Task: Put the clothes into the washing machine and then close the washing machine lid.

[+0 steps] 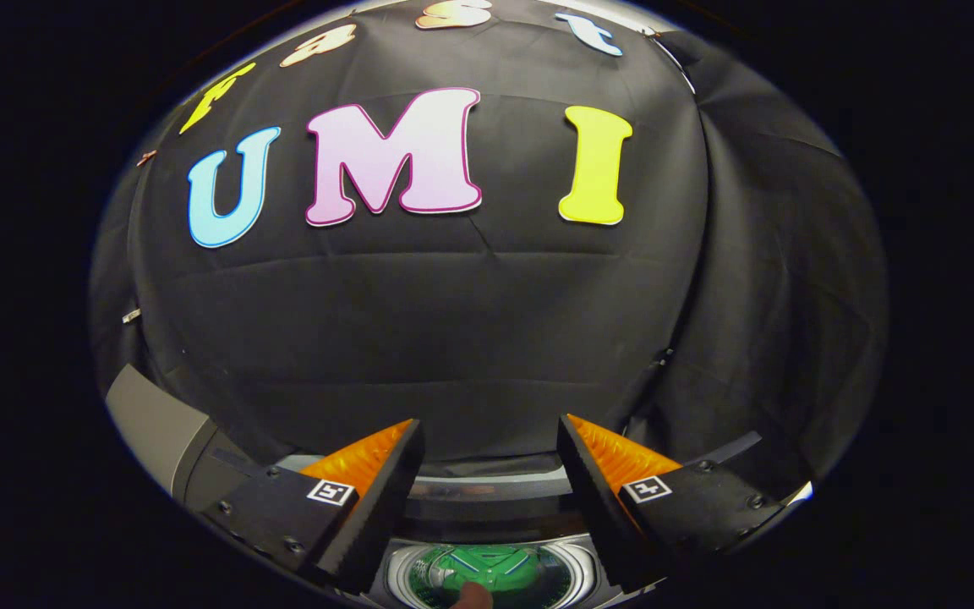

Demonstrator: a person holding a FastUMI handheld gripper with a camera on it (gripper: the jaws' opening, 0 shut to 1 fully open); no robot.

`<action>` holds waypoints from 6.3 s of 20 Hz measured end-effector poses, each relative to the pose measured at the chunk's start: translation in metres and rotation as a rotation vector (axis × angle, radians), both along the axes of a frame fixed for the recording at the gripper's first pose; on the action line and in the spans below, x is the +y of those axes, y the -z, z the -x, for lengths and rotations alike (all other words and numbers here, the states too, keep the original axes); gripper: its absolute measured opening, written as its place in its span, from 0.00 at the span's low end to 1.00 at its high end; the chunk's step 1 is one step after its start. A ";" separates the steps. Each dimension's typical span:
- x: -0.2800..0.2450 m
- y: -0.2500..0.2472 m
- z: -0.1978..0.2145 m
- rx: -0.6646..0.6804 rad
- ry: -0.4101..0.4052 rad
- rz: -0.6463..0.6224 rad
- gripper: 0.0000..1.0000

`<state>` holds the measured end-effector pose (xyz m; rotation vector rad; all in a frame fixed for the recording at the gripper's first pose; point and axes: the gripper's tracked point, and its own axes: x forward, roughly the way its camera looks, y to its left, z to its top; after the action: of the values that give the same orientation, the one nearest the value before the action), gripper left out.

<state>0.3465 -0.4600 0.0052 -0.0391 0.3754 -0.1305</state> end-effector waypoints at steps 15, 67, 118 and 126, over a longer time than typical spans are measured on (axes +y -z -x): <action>0.006 0.007 0.049 -0.041 -0.028 -0.015 0.99; 0.007 0.037 0.159 0.097 0.002 -0.066 0.99; 0.152 -0.265 0.258 -0.485 -0.138 0.014 0.99; 0.152 -0.262 0.256 -0.481 -0.143 0.014 0.99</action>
<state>0.0905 -0.3076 0.2676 -0.0469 -0.1094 0.0015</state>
